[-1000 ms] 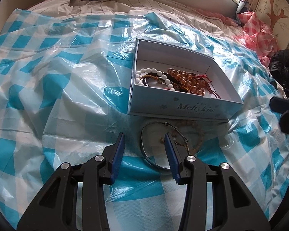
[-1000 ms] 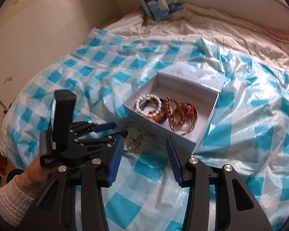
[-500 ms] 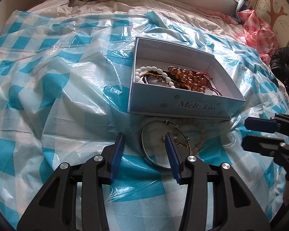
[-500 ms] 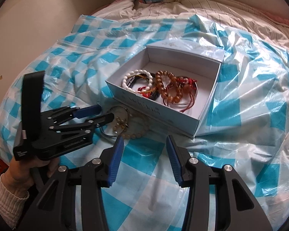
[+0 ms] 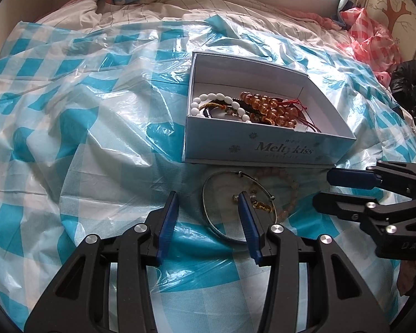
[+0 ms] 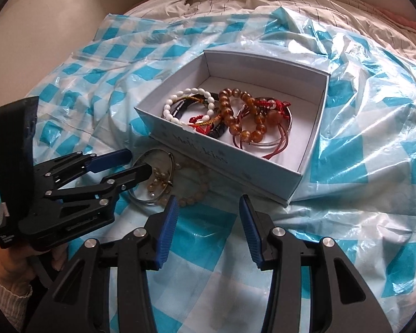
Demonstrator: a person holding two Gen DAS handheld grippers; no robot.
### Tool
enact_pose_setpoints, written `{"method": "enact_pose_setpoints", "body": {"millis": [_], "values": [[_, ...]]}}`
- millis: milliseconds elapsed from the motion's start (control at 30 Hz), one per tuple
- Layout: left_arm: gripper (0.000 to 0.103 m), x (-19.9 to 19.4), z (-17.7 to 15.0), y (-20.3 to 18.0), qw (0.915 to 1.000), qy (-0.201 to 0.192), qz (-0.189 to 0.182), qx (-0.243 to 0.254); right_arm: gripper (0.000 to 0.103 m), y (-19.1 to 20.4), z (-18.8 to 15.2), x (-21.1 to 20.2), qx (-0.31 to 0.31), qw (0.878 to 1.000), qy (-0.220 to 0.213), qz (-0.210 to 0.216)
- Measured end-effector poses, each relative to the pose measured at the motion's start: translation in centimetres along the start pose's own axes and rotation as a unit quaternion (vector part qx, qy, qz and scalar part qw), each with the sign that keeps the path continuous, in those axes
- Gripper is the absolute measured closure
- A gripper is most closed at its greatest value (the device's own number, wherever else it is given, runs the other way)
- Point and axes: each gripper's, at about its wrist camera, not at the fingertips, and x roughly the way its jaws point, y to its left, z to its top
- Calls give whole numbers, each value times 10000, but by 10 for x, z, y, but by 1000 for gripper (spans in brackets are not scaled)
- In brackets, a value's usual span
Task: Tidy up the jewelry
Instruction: 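Move both tools back to the silver bangle and pearl bracelet beside the box, then grasp the silver bangle with the left tool while the right tool grasps the pearl-bead bracelet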
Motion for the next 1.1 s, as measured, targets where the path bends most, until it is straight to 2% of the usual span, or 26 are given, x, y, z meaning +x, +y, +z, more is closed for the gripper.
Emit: {"method": "enact_pose_setpoints", "body": {"millis": [367, 833, 967, 1033, 1100], "values": [[60, 2, -3, -6, 9997, -7, 145, 197, 58, 1, 6, 22, 8, 9999, 46, -91], [63, 3, -6, -7, 9994, -31, 243, 265, 55, 16, 3, 38, -370, 9984, 48, -424], [66, 3, -6, -8, 9993, -28, 224, 290, 66, 21, 3, 40, -523, 9980, 91, -358], [69, 3, -6, -10, 9992, -18, 225, 337, 73, 24, 2, 41, -567, 9978, 121, -306], [77, 3, -7, -11, 9990, -7, 247, 380, 80, 27, 2, 41, -647, 9974, 144, -278]]}}
